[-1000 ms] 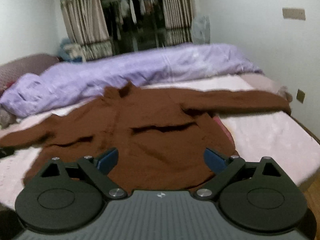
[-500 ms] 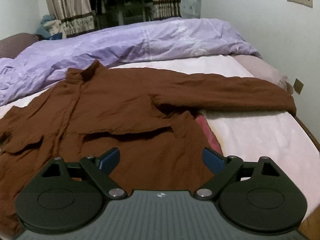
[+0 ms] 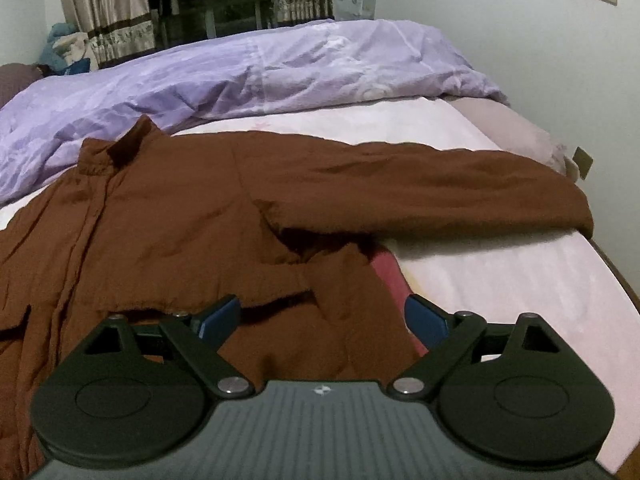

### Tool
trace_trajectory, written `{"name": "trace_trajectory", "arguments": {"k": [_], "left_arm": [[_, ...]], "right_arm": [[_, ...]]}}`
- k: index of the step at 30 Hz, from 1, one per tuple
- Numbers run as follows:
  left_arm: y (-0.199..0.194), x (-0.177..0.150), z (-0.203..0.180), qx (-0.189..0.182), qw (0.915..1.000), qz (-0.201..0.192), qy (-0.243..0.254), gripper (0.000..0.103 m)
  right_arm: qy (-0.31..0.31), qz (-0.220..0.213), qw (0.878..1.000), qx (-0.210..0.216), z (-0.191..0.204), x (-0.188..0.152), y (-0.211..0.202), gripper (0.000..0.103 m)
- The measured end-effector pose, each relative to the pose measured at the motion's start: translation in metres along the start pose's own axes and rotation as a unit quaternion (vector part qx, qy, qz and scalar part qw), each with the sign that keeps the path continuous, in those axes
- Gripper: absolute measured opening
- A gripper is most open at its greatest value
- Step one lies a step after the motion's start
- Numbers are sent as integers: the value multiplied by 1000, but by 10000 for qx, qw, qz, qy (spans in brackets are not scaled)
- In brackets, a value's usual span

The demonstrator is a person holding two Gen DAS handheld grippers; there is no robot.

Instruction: Fold large clothes

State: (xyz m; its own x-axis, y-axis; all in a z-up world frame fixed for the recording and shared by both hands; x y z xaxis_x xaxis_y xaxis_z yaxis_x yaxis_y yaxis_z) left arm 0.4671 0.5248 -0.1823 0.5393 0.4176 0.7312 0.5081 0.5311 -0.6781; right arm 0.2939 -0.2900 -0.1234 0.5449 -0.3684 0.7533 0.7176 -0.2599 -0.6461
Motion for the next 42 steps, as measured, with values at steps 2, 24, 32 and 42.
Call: {"name": "trace_trajectory", "arguments": {"k": [2,24,32,42], "left_arm": [[-24,16,-16,-129,9997,-212,33,8],[-370,-93,-431,-3816,8994,-1559,1454,8],[-357,-208,-535,-4513,8702,-470,1922,8],[-333,-277,-572,-4098,8721,-445,2638,13]], "right_arm": [[-72,28,10000,-53,2,4,5,103],[-769,60,9911,-1087,-32,52,56,98],[-701,333,9883,-1311,-51,38,71,98],[-741,396,9872,-1353,-52,30,77,98]]}}
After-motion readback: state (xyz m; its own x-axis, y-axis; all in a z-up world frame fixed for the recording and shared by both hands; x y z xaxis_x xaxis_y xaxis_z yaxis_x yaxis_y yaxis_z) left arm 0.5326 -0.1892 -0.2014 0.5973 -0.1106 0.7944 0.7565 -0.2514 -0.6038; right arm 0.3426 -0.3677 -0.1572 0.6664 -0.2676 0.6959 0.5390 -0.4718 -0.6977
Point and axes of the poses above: each gripper's, at about its wrist camera, not at the fingertips, and y roughly the way its jaws point, z to its left, x to its top, the point moved 9 cm from there along y, roughly the way its jaws point, and after that the axes turned 9 degrees about y, right-handed, at the moved point
